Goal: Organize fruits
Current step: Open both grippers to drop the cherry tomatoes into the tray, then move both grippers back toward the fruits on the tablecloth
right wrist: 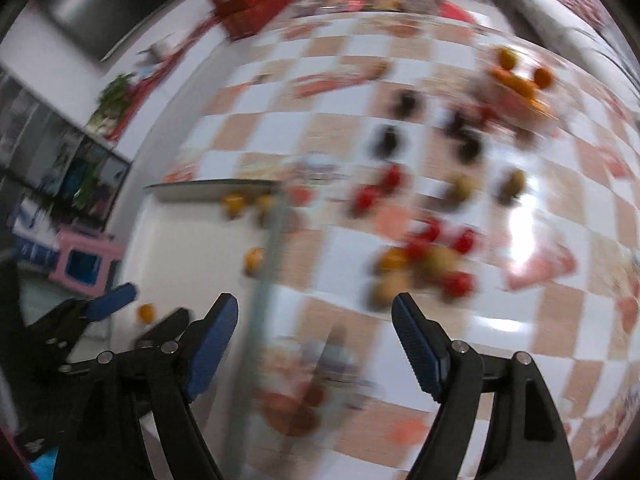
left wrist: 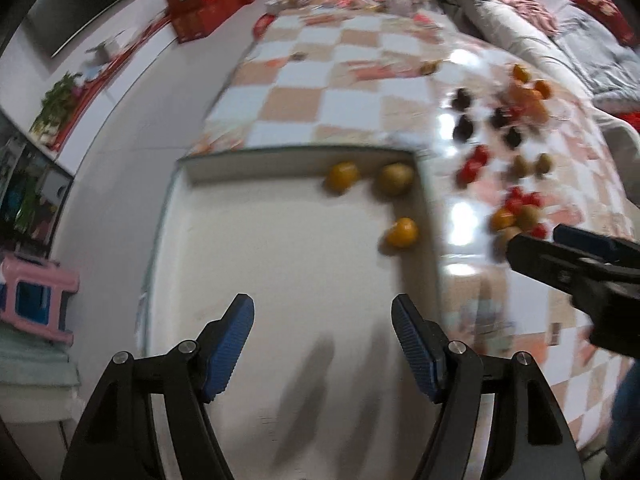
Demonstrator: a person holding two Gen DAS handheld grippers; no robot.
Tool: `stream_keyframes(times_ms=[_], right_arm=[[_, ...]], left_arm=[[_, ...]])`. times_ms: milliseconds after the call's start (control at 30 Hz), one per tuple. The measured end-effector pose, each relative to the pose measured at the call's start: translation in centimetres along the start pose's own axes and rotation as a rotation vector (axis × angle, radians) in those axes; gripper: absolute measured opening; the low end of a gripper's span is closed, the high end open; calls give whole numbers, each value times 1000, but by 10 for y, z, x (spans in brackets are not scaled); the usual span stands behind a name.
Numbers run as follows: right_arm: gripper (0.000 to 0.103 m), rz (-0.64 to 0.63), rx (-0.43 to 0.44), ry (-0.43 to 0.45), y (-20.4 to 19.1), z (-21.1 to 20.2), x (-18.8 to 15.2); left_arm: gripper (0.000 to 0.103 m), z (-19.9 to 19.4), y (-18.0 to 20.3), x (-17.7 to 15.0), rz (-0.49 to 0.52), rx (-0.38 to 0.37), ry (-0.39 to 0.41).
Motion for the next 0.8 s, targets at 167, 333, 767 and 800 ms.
stream_keyframes(times_ms=[167, 333, 767, 800], right_arm=[[82, 110, -72, -9, 60, -7, -7], [82, 158, -116, -15, 95, -11, -11], [82, 157, -137, -36, 144, 5, 13], [82, 155, -135, -37, 146, 7, 15]], left_arm=[[72, -8, 44, 13, 60, -63, 10], [72, -8, 88, 20, 103, -105, -2], [72, 41, 136, 34, 44, -85, -81], [72, 44, 136, 34, 39, -83, -87]])
Point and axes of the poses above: each gripper's, at about its wrist camera, not at the fingertips, and z roughly the way its jaws point, y to its right, x to its top, the point moved 2 cm from there along z, roughly the way its jaws point, and after that the axes turned 1 degree about -z, right-handed, at the moved point
